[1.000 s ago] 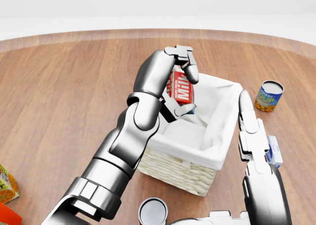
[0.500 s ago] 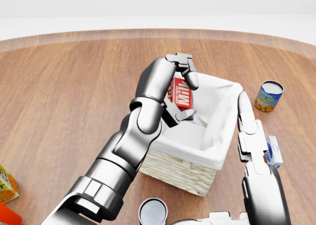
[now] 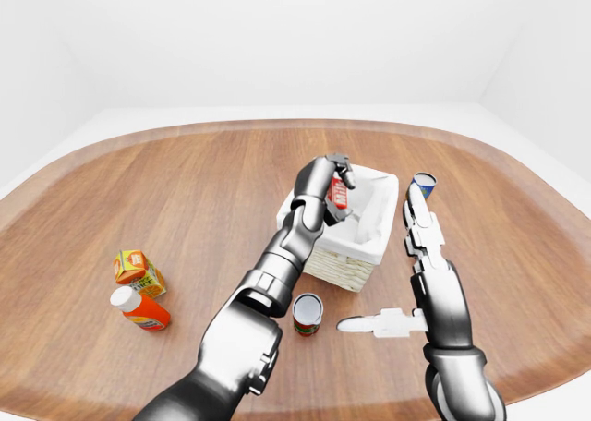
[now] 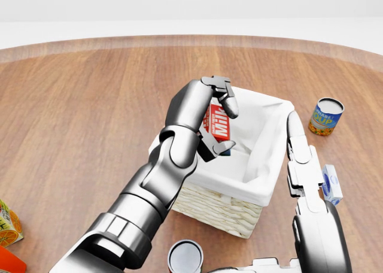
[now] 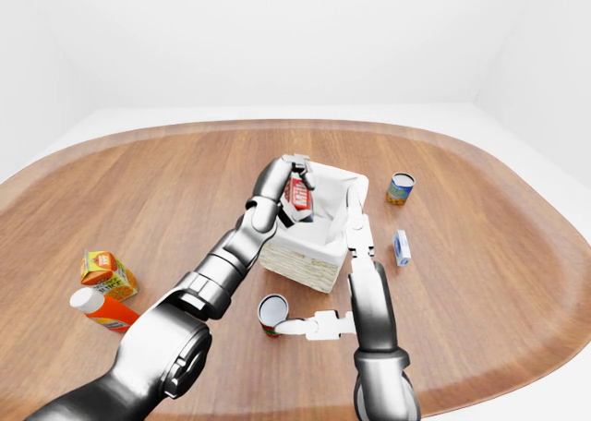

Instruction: Pick the milk and place it in the basket.

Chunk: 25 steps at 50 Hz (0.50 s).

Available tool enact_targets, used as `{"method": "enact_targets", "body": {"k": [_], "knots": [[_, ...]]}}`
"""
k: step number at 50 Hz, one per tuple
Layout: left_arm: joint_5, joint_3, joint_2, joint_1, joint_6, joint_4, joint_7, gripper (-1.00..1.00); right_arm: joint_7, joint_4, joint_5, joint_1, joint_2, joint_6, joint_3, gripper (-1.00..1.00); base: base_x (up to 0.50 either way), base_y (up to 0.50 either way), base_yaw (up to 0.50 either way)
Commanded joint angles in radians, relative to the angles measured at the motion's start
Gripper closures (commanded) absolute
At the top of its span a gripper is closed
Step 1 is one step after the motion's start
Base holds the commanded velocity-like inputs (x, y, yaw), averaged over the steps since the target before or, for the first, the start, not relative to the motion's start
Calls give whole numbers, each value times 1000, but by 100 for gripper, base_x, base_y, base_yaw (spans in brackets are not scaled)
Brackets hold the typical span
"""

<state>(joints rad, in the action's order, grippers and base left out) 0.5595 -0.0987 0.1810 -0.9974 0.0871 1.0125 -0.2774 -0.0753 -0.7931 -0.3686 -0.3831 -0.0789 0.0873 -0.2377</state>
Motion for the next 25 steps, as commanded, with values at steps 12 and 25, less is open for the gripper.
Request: {"method": "enact_targets", "body": {"k": [12, 25], "knots": [[30, 5, 1, -32, 0, 81, 18, 100, 1, -4, 2, -1, -2, 0, -1, -100, 0, 0, 0], [20, 11, 0, -33, 0, 100, 8, -22, -1, 3, 2, -2, -3, 0, -2, -100, 0, 0, 0]]}}
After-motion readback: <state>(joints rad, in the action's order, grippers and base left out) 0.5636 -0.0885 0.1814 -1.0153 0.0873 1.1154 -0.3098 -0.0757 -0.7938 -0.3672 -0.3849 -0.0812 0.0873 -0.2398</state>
